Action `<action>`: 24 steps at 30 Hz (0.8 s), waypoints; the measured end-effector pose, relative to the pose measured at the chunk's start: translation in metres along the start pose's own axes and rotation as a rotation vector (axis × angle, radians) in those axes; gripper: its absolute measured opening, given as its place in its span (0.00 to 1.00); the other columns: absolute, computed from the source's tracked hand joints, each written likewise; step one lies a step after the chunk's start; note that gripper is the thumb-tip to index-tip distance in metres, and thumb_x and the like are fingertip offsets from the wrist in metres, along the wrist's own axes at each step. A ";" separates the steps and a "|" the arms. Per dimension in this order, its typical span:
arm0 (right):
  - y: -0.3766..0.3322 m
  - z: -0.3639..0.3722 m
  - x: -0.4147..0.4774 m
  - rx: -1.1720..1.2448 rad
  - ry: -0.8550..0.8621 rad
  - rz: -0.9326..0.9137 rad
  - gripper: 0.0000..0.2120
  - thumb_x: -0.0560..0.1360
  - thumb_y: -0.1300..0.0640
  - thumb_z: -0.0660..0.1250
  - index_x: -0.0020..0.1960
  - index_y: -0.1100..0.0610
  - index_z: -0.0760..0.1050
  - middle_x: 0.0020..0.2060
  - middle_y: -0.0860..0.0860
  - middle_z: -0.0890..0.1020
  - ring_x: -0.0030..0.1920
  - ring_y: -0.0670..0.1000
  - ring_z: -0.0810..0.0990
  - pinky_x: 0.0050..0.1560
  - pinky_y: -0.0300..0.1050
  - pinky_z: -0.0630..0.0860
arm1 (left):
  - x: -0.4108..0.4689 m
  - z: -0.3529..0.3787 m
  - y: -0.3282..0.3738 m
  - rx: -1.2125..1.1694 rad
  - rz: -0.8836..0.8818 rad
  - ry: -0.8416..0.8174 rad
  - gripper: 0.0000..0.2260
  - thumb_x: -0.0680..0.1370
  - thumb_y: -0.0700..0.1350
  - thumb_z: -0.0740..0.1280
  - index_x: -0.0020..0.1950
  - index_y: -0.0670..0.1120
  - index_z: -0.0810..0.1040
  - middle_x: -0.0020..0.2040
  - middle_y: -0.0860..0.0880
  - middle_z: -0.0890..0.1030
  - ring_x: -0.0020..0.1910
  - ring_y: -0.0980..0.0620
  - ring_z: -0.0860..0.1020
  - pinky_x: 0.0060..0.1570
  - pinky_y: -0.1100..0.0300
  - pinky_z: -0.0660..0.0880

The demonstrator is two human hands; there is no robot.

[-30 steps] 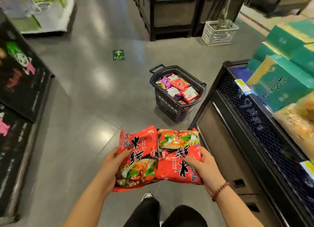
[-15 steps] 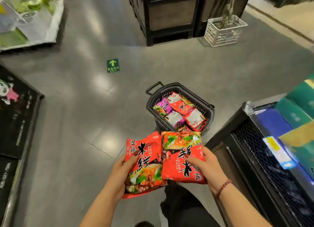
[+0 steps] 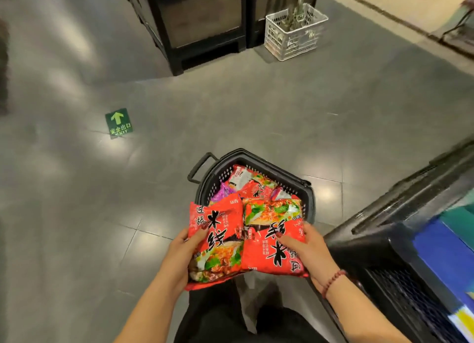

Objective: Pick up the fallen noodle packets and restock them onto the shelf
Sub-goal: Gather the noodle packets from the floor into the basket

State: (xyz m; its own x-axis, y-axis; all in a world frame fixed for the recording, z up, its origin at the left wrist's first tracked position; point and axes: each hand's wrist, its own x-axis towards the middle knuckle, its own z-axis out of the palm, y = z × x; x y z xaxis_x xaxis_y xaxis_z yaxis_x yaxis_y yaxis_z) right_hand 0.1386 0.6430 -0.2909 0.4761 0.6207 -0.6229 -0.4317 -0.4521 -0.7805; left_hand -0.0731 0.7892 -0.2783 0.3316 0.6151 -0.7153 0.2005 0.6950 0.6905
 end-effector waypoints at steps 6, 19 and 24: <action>-0.035 0.042 0.072 0.116 0.205 0.026 0.20 0.69 0.62 0.76 0.59 0.53 0.76 0.53 0.54 0.84 0.53 0.56 0.83 0.57 0.62 0.78 | 0.118 -0.001 0.093 0.197 -0.073 -0.154 0.14 0.78 0.44 0.68 0.62 0.41 0.75 0.50 0.40 0.85 0.46 0.41 0.84 0.47 0.50 0.81; -0.007 0.056 0.260 0.131 0.488 0.144 0.14 0.71 0.65 0.74 0.52 0.53 0.76 0.49 0.53 0.83 0.47 0.50 0.81 0.48 0.44 0.76 | 0.362 0.048 0.096 0.503 -0.122 -0.202 0.09 0.78 0.44 0.68 0.59 0.48 0.80 0.51 0.44 0.85 0.49 0.45 0.84 0.51 0.49 0.81; 0.044 0.048 0.344 0.131 0.526 0.158 0.12 0.71 0.63 0.74 0.47 0.49 0.74 0.45 0.48 0.82 0.46 0.48 0.80 0.51 0.48 0.77 | 0.450 0.061 0.046 0.664 -0.052 -0.190 0.06 0.79 0.49 0.67 0.54 0.55 0.80 0.51 0.48 0.85 0.52 0.44 0.83 0.54 0.40 0.78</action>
State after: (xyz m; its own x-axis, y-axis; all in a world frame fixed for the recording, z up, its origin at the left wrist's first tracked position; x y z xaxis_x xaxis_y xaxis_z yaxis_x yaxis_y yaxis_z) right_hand 0.2467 0.8677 -0.5368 0.7011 0.1334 -0.7005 -0.6045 -0.4098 -0.6831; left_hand 0.1422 1.0754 -0.5617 0.4500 0.4690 -0.7600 0.7224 0.3091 0.6185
